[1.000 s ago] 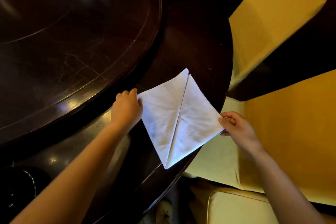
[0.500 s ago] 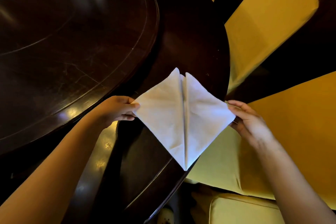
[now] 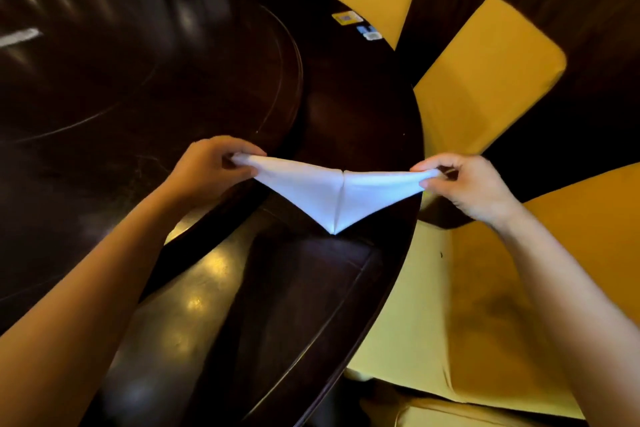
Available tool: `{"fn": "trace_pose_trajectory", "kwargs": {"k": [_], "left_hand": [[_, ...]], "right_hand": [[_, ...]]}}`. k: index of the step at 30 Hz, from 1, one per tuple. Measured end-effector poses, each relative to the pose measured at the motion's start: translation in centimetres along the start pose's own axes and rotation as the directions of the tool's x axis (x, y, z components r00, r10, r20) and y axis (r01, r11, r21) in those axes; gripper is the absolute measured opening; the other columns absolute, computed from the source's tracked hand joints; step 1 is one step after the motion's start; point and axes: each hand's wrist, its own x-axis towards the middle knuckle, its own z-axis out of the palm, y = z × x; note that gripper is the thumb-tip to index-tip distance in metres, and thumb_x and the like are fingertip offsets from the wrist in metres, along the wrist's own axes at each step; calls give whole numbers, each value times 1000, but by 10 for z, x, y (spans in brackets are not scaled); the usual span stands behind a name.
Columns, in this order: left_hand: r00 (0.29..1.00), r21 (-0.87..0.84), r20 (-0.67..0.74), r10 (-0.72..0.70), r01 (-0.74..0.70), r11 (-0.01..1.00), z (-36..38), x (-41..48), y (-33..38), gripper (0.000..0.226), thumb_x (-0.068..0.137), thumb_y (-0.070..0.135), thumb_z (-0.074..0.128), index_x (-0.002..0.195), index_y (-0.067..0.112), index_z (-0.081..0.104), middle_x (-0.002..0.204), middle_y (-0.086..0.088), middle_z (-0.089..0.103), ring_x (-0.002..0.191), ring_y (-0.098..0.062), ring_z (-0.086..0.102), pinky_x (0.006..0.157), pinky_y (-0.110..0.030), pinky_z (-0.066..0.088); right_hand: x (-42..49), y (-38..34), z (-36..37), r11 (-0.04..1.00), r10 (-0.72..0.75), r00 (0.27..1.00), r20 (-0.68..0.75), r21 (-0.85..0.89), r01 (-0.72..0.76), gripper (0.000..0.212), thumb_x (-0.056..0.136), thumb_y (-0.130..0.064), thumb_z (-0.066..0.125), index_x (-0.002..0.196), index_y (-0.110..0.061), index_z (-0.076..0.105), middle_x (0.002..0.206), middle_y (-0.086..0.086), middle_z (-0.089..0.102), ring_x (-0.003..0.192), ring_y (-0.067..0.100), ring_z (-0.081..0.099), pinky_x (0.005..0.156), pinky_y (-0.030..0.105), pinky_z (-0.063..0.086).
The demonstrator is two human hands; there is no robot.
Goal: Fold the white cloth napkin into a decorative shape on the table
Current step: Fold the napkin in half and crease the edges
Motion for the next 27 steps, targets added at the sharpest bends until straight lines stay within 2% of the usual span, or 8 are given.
{"fn": "trace_pose_trajectory", "kwargs": {"k": [4, 7, 10, 15, 18, 22, 24, 27], "left_hand": [[949, 148, -221, 223, -193, 970, -14, -5, 16, 18, 79, 4, 66, 95, 12, 69, 93, -6, 65, 86, -18, 60, 73, -29, 48], [930, 186, -282, 234, -187, 965, -2, -24, 0, 22, 72, -4, 69, 87, 12, 69, 86, -5, 62, 81, -22, 59, 67, -24, 41], [943, 230, -292, 161, -94, 969, 38, -65, -27, 21, 70, -4, 63, 83, 12, 68, 85, -9, 63, 82, -29, 58, 70, -30, 42], [986, 269, -150, -69, 107, 957, 106, -144, -63, 34, 64, -5, 52, 84, 18, 67, 87, -5, 65, 83, -31, 60, 70, -39, 48], [954, 218, -180, -241, 278, 936, 116, -157, -60, 45, 65, -14, 55, 100, 14, 65, 98, -8, 69, 96, -34, 60, 83, -43, 43], [923, 176, -194, -332, 365, 914, 114, -130, -45, 31, 85, 14, 58, 116, 15, 58, 100, -7, 70, 100, -26, 58, 95, -44, 38], [929, 166, -154, -336, 360, 918, 118, -107, -43, 33, 89, 26, 55, 120, 15, 57, 102, -8, 71, 96, -26, 62, 92, -42, 46], [930, 142, -84, -357, 366, 920, 127, -74, -40, 31, 90, 28, 53, 118, 16, 58, 109, -7, 69, 98, -25, 63, 86, -37, 51]], "right_hand": [[5, -16, 3, 988, -68, 982, -177, 127, 92, 29, 79, 4, 63, 85, -25, 66, 91, -12, 61, 85, -12, 54, 75, -1, 36], [-8, -2, 24, 972, -42, 984, -174, 220, 80, 35, 77, 8, 63, 81, -27, 66, 91, -10, 64, 86, -11, 57, 81, 6, 40], [-36, 29, 62, 977, -14, 990, -139, 210, 43, 38, 76, 6, 65, 80, -32, 65, 90, -7, 67, 88, -4, 59, 84, 12, 42], [-87, 79, 109, 999, 34, 999, -35, -3, -35, 55, 73, 14, 60, 81, -41, 59, 89, -25, 63, 99, 7, 54, 80, 1, 34], [-89, 78, 106, 992, 89, 994, -60, -89, -94, 57, 77, 11, 52, 78, -45, 57, 90, -27, 63, 101, 14, 46, 88, 23, 36], [-67, 57, 108, 988, 83, 988, -134, -120, -99, 30, 87, -5, 52, 90, -32, 66, 96, -16, 65, 104, 15, 46, 96, 46, 38], [-50, 46, 119, 988, 44, 992, -118, -142, -60, 19, 90, -17, 53, 100, -24, 68, 101, -8, 68, 106, 19, 49, 94, 45, 41], [-23, 32, 146, 972, 52, 997, -57, -226, -64, 22, 91, -29, 52, 108, -22, 65, 105, -5, 67, 109, 18, 46, 87, 26, 23]]}}
